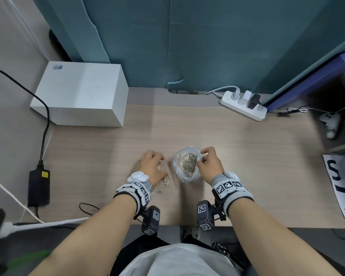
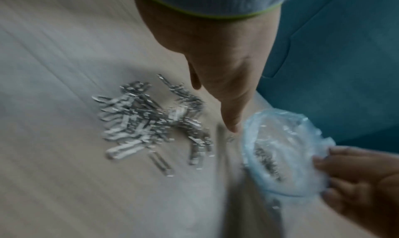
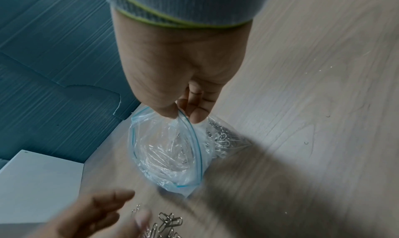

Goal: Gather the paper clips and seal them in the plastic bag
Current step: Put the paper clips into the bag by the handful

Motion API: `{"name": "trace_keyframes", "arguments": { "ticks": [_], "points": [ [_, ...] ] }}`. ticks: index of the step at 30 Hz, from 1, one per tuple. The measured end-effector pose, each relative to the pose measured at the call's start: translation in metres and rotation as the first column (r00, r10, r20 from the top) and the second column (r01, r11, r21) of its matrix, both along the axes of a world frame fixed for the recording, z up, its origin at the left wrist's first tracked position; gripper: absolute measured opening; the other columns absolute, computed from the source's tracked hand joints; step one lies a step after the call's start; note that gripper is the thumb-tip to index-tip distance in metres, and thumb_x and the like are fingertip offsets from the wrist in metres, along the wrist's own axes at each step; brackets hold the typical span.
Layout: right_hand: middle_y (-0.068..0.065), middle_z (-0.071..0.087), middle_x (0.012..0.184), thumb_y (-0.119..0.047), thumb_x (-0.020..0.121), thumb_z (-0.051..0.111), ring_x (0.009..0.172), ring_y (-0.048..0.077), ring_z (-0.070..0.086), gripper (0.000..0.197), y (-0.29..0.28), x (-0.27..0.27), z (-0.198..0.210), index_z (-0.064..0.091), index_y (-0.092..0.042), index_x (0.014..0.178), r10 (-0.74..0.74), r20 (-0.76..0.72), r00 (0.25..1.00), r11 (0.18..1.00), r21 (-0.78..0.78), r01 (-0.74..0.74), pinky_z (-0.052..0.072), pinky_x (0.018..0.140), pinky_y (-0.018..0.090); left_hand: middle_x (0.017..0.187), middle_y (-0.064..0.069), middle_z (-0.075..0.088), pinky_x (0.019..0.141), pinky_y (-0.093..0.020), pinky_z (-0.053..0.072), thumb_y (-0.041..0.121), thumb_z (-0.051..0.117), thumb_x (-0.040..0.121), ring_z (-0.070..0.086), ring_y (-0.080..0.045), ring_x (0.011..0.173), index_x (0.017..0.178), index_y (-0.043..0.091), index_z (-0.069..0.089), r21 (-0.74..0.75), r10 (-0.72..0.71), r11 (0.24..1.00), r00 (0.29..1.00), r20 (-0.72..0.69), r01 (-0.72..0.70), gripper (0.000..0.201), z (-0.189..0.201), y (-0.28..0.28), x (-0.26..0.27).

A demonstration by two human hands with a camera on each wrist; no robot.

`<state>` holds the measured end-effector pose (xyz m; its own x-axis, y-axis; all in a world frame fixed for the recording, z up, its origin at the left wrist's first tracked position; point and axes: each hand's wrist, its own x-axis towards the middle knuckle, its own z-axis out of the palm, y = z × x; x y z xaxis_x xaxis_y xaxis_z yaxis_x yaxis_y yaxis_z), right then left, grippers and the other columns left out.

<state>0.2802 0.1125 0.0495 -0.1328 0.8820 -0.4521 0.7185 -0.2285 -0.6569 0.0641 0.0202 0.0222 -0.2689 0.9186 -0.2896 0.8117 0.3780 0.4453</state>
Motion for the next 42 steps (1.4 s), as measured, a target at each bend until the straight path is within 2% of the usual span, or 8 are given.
{"name": "trace_keyframes", "arguments": {
  "ticks": [2,5,16,20,27,30,35,42],
  "points": [
    [-0.003,0.06,0.083,-0.012,0.093,0.059,0.077,0.021,0.062,0.027,-0.001,0.0,0.0,0.047,-0.025,0.114,0.002,0.006,1.0,1.0,0.002,-0.002,0.049,0.072,0.033,0.132,0.01,0.043,0.098,-0.038,0.043,0.07,0.075,0.056,0.044,-0.016,0.124,0.129,0.042,0.051,-0.102,-0.011,0.995,0.996,-0.094,0.001,0.082,-0.002,-0.013,-0.004],
    [-0.004,0.061,0.083,-0.013,0.094,0.059,0.078,0.022,0.063,0.026,-0.002,-0.003,-0.003,0.047,-0.025,0.114,0.005,0.008,1.0,1.0,0.0,-0.005,0.05,0.072,0.034,0.136,0.01,0.04,0.099,-0.04,0.042,0.075,0.074,0.05,0.043,-0.017,0.127,0.134,0.043,0.044,-0.162,-0.049,0.987,0.985,-0.163,0.023,0.094,-0.007,-0.02,0.003],
    [0.001,0.063,0.084,-0.012,0.095,0.058,0.077,0.024,0.064,0.025,-0.004,-0.002,-0.002,0.047,-0.025,0.113,-0.008,-0.004,1.0,1.0,-0.01,0.008,0.051,0.069,0.035,0.105,-0.002,0.049,0.071,-0.036,0.049,0.012,0.065,0.088,0.054,-0.028,0.089,0.102,0.02,0.056,-0.079,-0.121,0.99,0.992,-0.03,0.118,0.018,-0.027,-0.014,0.006],
    [-0.002,0.061,0.082,-0.012,0.094,0.058,0.075,0.022,0.063,0.026,-0.005,-0.001,0.001,0.047,-0.025,0.114,-0.012,-0.002,1.0,1.0,-0.016,0.012,0.051,0.07,0.036,0.096,0.003,0.049,0.057,-0.025,0.034,0.01,0.06,0.091,0.053,-0.017,0.073,0.094,0.023,0.059,-0.068,-0.048,0.996,0.997,0.052,0.051,0.014,-0.026,-0.012,0.002],
    [-0.002,0.06,0.083,-0.011,0.095,0.057,0.069,0.017,0.061,0.025,-0.003,-0.003,0.003,0.046,-0.026,0.112,0.0,-0.008,1.0,1.0,-0.013,-0.001,0.043,0.056,0.027,0.086,0.005,0.063,0.066,-0.022,0.044,0.014,0.078,0.08,0.06,-0.016,0.078,0.08,0.024,0.069,-0.013,0.122,0.992,0.951,0.285,-0.123,0.014,-0.008,0.004,0.009],
    [-0.002,0.06,0.083,-0.012,0.094,0.057,0.07,0.017,0.06,0.025,-0.003,-0.005,0.004,0.047,-0.026,0.113,0.001,-0.005,1.0,1.0,-0.007,-0.001,0.043,0.058,0.028,0.08,0.009,0.065,0.069,-0.025,0.05,0.016,0.079,0.078,0.064,-0.012,0.073,0.08,0.027,0.069,0.045,0.102,0.99,0.9,0.423,-0.133,0.015,0.004,0.015,0.024],
    [0.0,0.061,0.084,-0.011,0.094,0.057,0.071,0.018,0.06,0.026,-0.003,-0.008,0.005,0.047,-0.026,0.113,0.008,-0.005,1.0,1.0,-0.001,-0.008,0.038,0.053,0.025,0.085,0.012,0.073,0.068,-0.005,0.043,0.01,0.078,0.083,0.062,0.006,0.065,0.096,0.023,0.077,0.059,0.049,0.993,0.796,0.603,-0.106,0.018,0.024,0.031,0.047],
    [-0.003,0.061,0.082,-0.012,0.094,0.058,0.073,0.018,0.061,0.025,0.001,-0.003,0.002,0.048,-0.026,0.112,-0.004,-0.01,1.0,1.0,0.015,0.004,0.039,0.057,0.025,0.103,0.009,0.064,0.083,-0.03,0.05,0.02,0.073,0.083,0.06,-0.013,0.096,0.1,0.03,0.071,0.066,0.082,0.993,0.977,0.196,-0.096,0.02,-0.009,0.008,0.002]
  ]
}}
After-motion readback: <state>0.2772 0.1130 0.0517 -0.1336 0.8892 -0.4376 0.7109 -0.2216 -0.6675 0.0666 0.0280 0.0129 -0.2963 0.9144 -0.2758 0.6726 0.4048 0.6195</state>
